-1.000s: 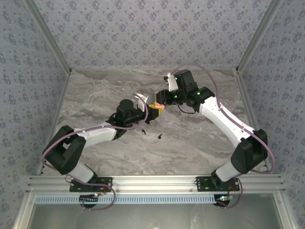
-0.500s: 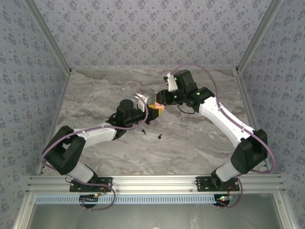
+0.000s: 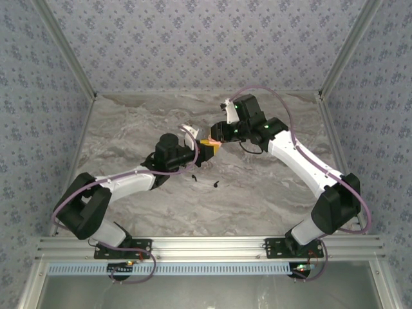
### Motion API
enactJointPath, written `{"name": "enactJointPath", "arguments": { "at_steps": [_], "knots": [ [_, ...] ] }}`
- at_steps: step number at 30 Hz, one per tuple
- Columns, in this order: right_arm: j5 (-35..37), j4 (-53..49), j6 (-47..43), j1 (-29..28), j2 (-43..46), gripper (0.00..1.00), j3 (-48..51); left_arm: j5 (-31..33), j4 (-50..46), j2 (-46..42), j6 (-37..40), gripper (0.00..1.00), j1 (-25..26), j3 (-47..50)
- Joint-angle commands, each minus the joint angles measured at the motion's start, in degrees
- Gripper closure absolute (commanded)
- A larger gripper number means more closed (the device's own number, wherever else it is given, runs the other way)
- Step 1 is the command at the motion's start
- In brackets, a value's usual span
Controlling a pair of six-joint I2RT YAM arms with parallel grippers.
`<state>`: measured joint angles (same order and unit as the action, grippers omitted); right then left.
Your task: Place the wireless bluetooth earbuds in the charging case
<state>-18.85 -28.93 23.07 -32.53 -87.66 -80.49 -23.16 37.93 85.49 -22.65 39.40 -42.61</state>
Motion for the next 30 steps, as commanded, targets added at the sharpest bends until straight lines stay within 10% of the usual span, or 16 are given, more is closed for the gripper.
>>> {"name": "enactJointPath", "arguments": {
  "at_steps": [1,30],
  "knots": [
    [0.6,-1.0,-1.0,-0.6,-0.7,0.76,0.2,0.1,0.7,-1.7,-0.9,0.8,0.3,-2.0],
    [0.7,-3.2,-2.7,-2.1,-1.0,0.69,-0.6,1.7,0.1,-1.9,-1.1,0.8,0.3,-2.9]
  ]
}}
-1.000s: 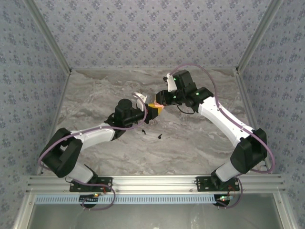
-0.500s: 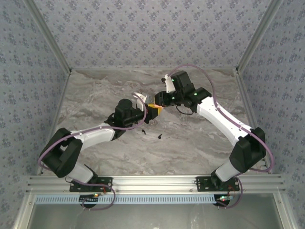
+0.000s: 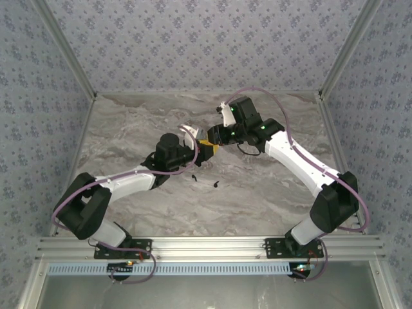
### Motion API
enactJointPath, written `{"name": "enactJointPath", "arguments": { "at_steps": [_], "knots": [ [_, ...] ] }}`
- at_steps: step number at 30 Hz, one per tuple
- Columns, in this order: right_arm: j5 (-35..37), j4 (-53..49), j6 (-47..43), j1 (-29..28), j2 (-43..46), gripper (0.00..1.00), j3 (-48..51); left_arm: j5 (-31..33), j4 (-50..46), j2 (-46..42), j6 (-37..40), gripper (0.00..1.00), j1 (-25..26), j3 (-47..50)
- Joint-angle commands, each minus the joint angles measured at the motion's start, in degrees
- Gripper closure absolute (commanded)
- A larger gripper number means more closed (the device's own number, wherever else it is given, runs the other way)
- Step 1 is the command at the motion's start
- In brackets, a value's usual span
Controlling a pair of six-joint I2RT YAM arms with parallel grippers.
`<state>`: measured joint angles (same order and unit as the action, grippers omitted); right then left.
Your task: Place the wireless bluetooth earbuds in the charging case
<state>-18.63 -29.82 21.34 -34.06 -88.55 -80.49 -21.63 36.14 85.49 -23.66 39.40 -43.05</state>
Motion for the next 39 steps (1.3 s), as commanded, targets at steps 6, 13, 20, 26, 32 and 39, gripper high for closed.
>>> {"name": "enactJointPath", "arguments": {
  "at_steps": [6,13,20,26,32,39],
  "knots": [
    [1.2,-2.8,-1.2,-0.6,0.7,0.58,-1.0,-0.1,1.4,-2.0,0.3,0.8,0.3,-2.3],
    [3.9,-3.2,-1.1,0.2,3.9,0.53,-0.7,-0.1,-0.6,-3.3,2.8,0.8,0.3,-1.6],
    [0.8,-3.2,-0.6,5.3,6.9,0.53,1.4,-1.3,-3.6,-5.7,4.7,0.8,0.3,-1.4],
    [-5.1,-3.1,-2.0,11.7,8.9,0.53,4.5,-3.9,-4.5,-8.2,6.2,0.8,0.3,-1.9],
    [-14.5,-1.8,-3.6,17.5,9.6,0.56,7.5,-9.7,-3.8,-9.8,7.7,0.8,0.3,-3.3],
    [-21.2,-1.1,-4.4,18.9,8.9,0.68,8.7,-14.9,-2.1,-9.6,7.0,0.8,0.3,-5.6]
  ]
}}
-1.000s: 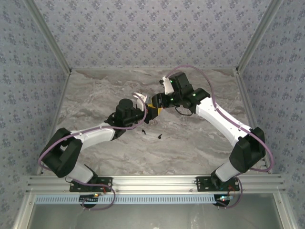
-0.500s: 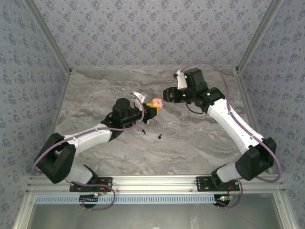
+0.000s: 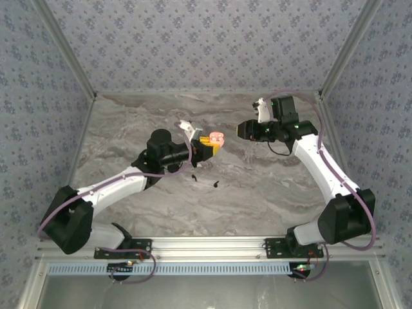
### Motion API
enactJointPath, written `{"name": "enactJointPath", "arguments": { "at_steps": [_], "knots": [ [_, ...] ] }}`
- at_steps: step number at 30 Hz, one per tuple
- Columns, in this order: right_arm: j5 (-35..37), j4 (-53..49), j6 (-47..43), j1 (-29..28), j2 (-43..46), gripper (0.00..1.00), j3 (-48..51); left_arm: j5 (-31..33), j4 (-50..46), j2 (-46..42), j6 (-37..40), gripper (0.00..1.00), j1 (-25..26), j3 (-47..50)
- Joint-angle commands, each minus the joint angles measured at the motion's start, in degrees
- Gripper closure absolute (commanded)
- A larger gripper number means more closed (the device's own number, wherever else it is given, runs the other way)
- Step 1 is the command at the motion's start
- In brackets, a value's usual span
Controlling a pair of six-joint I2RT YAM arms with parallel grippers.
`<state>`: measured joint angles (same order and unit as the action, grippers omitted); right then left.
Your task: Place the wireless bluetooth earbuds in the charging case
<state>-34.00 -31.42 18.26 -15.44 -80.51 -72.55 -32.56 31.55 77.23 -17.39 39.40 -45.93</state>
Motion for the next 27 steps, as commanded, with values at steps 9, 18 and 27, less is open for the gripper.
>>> {"name": "enactJointPath", "arguments": {
  "at_steps": [9,18,27],
  "knots": [
    [-11.8,3.7,-0.5,0.1,0.6,0.73,2.6,-5.5,3.8,-1.0,-0.2,0.8,0.3,-3.6],
    [-15.4,6.3,0.8,-0.5,-0.8,0.8,2.5,-6.6,5.6,-0.6,-1.0,0.8,0.4,-3.8],
    [-18.0,8.4,1.8,-1.2,-1.8,0.83,2.2,-7.4,7.1,0.2,-1.6,0.8,0.7,-3.9]
  ]
}}
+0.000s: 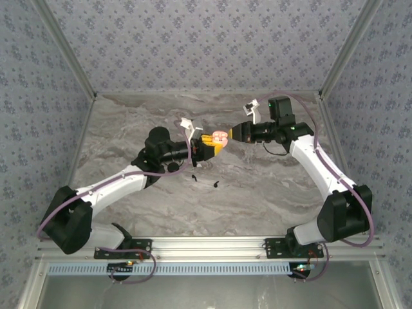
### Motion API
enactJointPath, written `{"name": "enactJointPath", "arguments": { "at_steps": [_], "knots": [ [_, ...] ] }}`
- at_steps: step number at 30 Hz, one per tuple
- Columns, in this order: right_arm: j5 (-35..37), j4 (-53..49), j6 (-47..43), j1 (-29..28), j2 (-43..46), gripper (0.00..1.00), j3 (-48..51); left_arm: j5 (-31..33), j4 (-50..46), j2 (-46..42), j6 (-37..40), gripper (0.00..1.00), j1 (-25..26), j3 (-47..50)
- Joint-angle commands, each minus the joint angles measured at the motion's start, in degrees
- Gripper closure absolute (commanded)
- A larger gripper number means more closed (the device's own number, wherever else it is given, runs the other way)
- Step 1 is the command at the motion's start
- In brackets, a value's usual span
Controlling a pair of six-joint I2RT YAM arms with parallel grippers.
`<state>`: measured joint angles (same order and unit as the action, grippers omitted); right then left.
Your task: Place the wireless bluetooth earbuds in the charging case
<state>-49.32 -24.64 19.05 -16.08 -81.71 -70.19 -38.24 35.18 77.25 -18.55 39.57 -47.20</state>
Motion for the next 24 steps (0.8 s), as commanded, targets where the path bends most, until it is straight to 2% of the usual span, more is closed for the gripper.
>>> {"name": "enactJointPath", "arguments": {
  "at_steps": [1,13,24],
  "knots": [
    [-3.0,2.1,1.2,-0.7,-0.6,0.83,-0.1,-1.9,3.6,0.4,-0.4,0.8,0.7,-2.7],
    [-8.2,3.9,1.6,-2.5,-0.5,0.83,-1.2,-1.6,3.8,1.5,-0.7,0.8,0.8,-2.6],
    [-8.0,4.8,0.6,-2.5,2.1,0.83,-0.5,0.1,3.3,2.6,-1.1,0.8,0.8,-2.2]
  ]
}}
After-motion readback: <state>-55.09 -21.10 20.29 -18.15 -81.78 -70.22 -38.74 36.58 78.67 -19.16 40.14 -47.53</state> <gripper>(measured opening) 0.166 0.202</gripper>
